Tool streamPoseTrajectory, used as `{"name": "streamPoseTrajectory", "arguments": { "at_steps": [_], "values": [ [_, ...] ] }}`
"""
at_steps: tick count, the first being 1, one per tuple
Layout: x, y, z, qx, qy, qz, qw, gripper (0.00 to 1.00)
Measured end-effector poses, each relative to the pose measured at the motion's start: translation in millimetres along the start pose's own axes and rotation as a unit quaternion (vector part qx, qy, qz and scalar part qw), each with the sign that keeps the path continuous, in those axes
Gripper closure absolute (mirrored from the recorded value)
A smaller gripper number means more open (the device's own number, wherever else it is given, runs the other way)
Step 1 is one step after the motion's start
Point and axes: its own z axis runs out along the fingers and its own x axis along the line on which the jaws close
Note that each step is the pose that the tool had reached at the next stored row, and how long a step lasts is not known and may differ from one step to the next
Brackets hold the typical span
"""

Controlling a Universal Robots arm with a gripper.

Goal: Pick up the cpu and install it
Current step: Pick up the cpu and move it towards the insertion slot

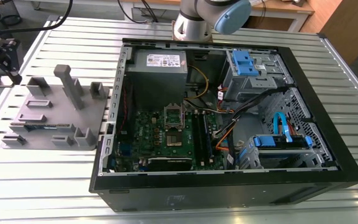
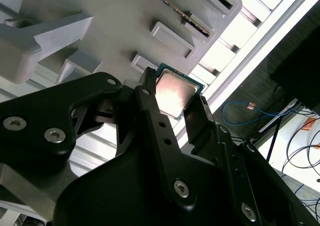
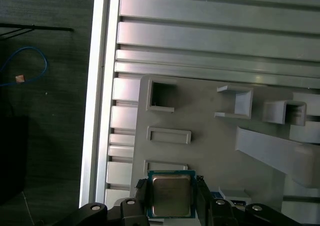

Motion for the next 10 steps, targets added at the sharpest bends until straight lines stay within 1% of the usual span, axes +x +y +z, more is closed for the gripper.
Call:
{"name": "streamPoseTrajectory", "arguments": {
  "at_steps": [7, 10],
  "values": [
    [0.0, 0.0, -0.1, 0.0, 0.0, 0.0, 1.0, 0.53],
    [-0.1, 0.0, -2.1, 0.0001, 0.0002, 0.0, 1.0, 0.53]
  ]
}}
